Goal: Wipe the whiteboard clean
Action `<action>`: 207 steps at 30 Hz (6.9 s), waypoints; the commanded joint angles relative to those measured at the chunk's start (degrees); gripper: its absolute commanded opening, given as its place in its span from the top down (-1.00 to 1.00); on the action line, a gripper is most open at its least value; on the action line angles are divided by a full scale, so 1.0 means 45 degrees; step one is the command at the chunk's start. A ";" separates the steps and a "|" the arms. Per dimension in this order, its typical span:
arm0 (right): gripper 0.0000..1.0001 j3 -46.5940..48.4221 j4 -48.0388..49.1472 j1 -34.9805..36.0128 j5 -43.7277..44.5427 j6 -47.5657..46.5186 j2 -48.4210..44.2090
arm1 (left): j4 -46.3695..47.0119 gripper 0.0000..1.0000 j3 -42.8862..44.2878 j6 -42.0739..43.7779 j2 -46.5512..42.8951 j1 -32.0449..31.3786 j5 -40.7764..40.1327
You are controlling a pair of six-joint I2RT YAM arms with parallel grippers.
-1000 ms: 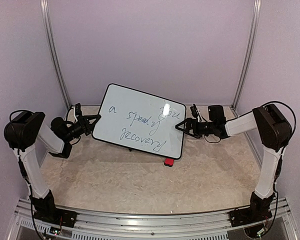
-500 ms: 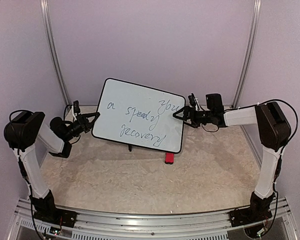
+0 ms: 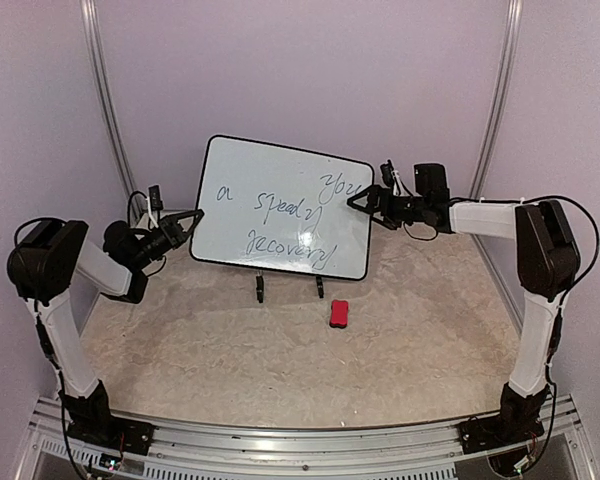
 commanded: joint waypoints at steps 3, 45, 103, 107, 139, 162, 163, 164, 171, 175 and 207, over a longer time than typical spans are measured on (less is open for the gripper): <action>-0.99 0.1539 0.1115 0.0668 -0.1891 -0.0102 0.0668 | -0.1487 0.91 0.0880 0.1619 0.0299 -0.1000 0.0773; -0.99 0.2560 0.1530 0.0650 -0.2142 -0.0128 0.1822 | -0.5537 0.82 0.1447 0.4964 0.0966 -0.1914 -0.0871; -0.99 0.0389 0.1843 0.0450 -0.1591 -0.0309 0.0642 | -0.6286 -0.11 -0.0768 0.6676 -0.0857 -0.2948 -0.3758; -0.99 0.0546 0.1520 0.0318 -0.1342 -0.0346 0.0731 | -0.6167 -0.21 -0.0963 0.6346 -0.1013 -0.2808 -0.3872; -0.99 -0.1403 -0.2932 0.0076 0.6140 -0.1194 -0.2603 | -0.6743 -0.98 -0.3839 0.4106 -0.4778 -0.1538 -0.8116; -0.85 -0.1794 -0.7242 0.6045 1.0648 0.1403 -0.1807 | -1.8409 -0.98 0.6442 0.8230 -0.6731 -0.2353 -1.0137; -0.82 -0.1783 -0.7186 0.6163 1.0802 0.1391 -0.1761 | -1.8350 -0.98 0.6538 0.8133 -0.6349 -0.2179 -0.9837; -0.78 -0.1818 -0.7015 0.6326 1.0985 0.1233 -0.1760 | -1.8269 -0.98 0.6567 0.7957 -0.6151 -0.1975 -0.9550; -0.53 -0.0202 -0.7213 0.6932 1.1684 -0.0381 -0.0458 | -1.7443 -0.98 0.5929 0.7284 -0.5035 -0.1108 -0.8065; -0.25 0.0509 -0.7056 0.7017 1.1448 -0.1082 0.0455 | -1.6972 -0.98 0.5247 0.6926 -0.4851 -0.0976 -0.7896; 0.51 0.0874 -0.6018 0.7007 1.1660 -0.2495 0.2331 | -1.5518 -0.98 0.4053 0.5195 -0.5732 0.0355 -0.6499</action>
